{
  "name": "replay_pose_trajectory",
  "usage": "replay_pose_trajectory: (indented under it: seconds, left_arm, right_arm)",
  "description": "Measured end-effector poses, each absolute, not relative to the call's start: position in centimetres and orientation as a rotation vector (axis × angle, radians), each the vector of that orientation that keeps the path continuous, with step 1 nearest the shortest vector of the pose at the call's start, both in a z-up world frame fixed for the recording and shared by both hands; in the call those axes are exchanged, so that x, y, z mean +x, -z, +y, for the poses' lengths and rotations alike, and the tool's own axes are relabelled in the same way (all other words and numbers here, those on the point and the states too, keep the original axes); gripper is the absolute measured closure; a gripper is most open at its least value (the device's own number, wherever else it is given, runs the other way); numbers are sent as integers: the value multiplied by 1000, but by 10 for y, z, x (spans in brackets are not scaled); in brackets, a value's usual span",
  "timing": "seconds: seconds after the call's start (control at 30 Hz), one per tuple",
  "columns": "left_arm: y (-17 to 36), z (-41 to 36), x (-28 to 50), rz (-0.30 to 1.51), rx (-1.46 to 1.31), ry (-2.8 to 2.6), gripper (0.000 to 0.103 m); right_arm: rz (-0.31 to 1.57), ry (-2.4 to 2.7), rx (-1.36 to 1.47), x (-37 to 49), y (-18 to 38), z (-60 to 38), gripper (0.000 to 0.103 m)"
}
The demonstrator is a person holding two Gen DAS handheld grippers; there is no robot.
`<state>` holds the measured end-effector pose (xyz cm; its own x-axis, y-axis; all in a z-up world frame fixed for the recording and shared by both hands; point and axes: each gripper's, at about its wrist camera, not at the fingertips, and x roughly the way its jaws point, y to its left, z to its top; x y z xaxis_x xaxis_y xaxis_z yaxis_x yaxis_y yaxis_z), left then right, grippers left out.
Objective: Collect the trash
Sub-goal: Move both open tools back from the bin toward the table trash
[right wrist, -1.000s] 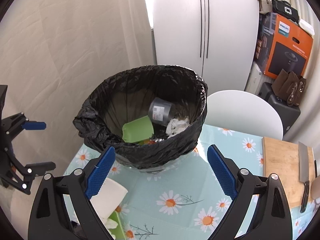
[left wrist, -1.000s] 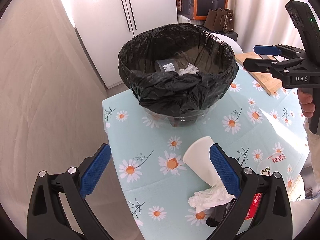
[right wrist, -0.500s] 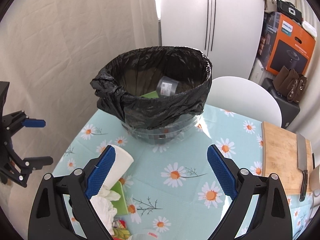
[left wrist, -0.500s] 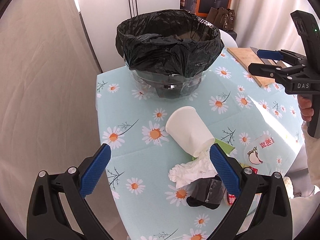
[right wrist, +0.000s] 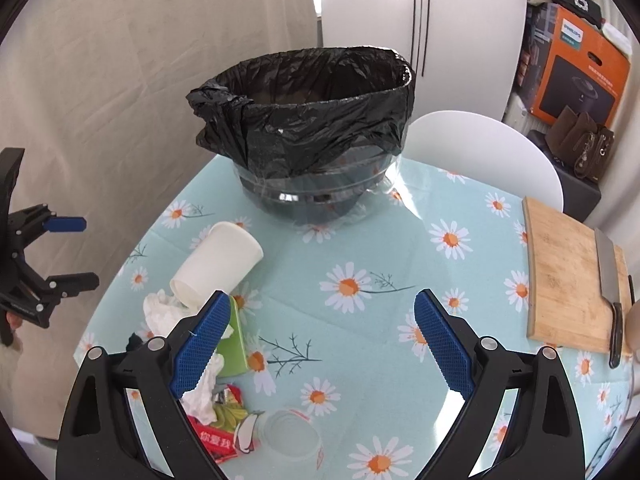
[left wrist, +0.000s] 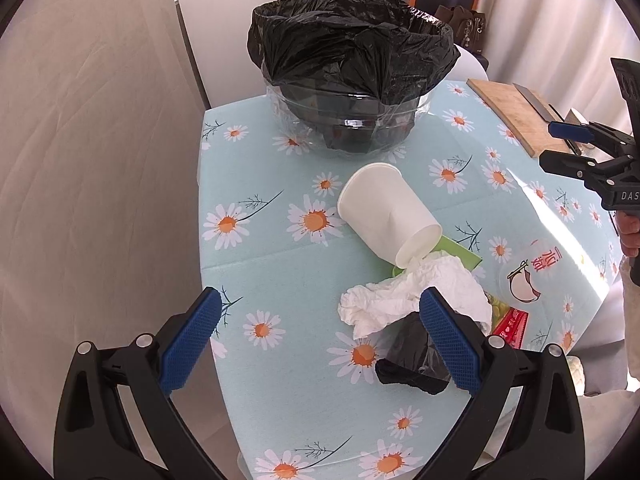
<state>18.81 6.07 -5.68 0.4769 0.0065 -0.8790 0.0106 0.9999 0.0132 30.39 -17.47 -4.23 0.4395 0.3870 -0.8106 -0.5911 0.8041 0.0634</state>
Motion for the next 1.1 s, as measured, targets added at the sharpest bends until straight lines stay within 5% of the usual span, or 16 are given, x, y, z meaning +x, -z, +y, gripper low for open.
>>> replay_pose_trajectory:
  seconds: [1.1]
  left_arm:
    - [106, -6, 294, 1165, 121, 314, 6]
  right_arm:
    - [1208, -369, -105, 241, 121, -238, 15]
